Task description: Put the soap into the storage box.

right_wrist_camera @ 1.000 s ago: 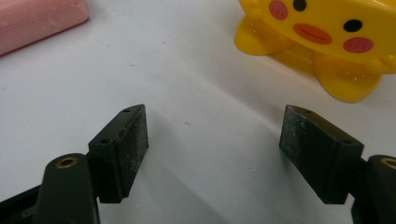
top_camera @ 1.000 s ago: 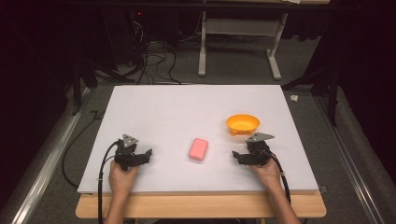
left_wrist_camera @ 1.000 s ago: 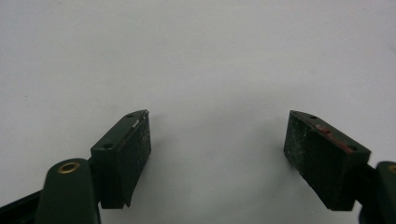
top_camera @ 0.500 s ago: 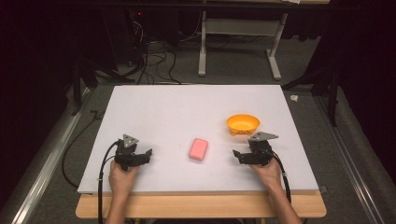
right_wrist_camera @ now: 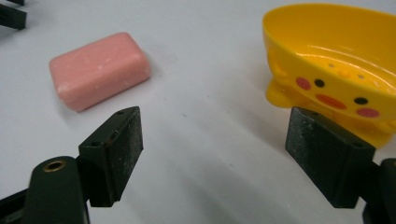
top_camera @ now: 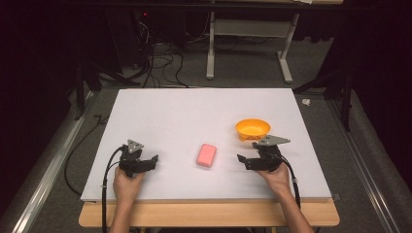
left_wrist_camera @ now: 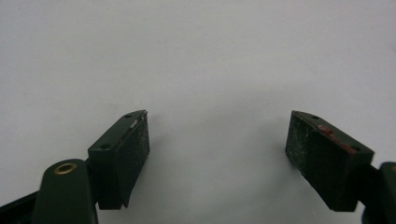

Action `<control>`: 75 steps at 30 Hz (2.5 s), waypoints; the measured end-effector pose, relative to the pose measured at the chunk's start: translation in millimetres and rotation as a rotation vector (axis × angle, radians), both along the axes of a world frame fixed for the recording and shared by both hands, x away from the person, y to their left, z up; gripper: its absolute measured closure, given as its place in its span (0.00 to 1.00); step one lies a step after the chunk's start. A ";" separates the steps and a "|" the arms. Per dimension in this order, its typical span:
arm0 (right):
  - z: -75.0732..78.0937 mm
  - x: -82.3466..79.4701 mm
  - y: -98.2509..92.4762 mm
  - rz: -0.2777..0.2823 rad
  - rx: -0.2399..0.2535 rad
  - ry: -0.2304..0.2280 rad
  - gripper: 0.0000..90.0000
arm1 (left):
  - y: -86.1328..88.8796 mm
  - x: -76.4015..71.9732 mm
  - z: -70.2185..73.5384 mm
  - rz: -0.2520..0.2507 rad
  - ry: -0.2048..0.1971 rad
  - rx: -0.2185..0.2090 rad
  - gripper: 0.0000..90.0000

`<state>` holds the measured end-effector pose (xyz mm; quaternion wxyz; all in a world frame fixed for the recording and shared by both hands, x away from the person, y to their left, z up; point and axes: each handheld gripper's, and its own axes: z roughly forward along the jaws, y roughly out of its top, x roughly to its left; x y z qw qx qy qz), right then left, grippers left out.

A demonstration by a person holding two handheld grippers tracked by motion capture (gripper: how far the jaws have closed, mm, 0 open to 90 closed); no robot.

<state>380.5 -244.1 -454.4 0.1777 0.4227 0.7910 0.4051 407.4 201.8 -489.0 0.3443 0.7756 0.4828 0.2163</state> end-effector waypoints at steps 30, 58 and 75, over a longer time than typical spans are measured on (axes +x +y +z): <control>12.4 24.1 54.6 0.208 0.044 -0.028 0.17 | -0.1 0.0 0.0 -0.001 0.000 -0.002 0.25; -6.6 49.1 106.8 0.365 -0.024 0.037 0.14 | -1.2 -0.7 -0.1 0.003 -0.009 0.006 0.25; -19.8 50.7 119.5 0.393 -0.114 0.043 0.13 | -1.2 -0.7 -0.1 0.003 -0.009 0.006 0.24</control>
